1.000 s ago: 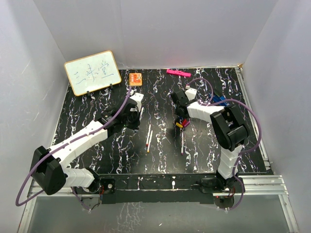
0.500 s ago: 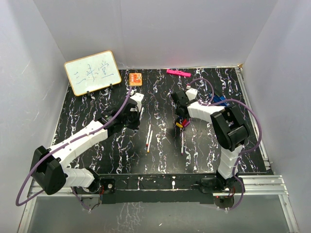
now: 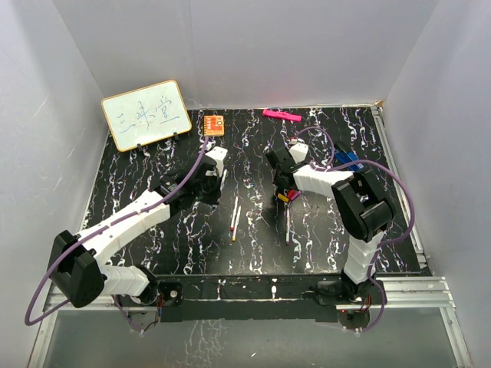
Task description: Insert the pens into the pen caps
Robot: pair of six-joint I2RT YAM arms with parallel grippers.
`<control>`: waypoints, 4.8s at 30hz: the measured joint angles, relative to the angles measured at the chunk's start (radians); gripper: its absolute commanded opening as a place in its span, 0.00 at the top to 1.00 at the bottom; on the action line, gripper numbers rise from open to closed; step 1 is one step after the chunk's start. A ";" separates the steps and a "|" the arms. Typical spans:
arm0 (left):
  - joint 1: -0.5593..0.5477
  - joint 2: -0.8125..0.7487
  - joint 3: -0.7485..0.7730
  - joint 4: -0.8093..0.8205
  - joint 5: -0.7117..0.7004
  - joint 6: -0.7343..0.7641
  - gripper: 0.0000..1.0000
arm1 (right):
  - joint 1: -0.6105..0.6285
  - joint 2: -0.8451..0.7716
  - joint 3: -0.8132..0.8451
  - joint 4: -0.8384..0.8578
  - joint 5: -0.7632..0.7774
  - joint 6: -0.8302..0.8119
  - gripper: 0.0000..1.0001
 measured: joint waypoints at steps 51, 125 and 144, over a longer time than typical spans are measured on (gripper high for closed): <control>0.002 0.031 -0.011 0.275 0.296 -0.012 1.00 | -0.143 -0.624 -0.289 0.586 -0.578 -0.031 1.00; 0.002 -0.065 -0.033 0.175 0.144 0.009 1.00 | 0.147 -0.217 -0.137 -0.093 -0.403 -0.436 0.69; 0.002 -0.049 -0.033 0.175 0.140 0.008 1.00 | 0.229 -0.334 -0.188 -0.069 -0.492 -0.363 0.90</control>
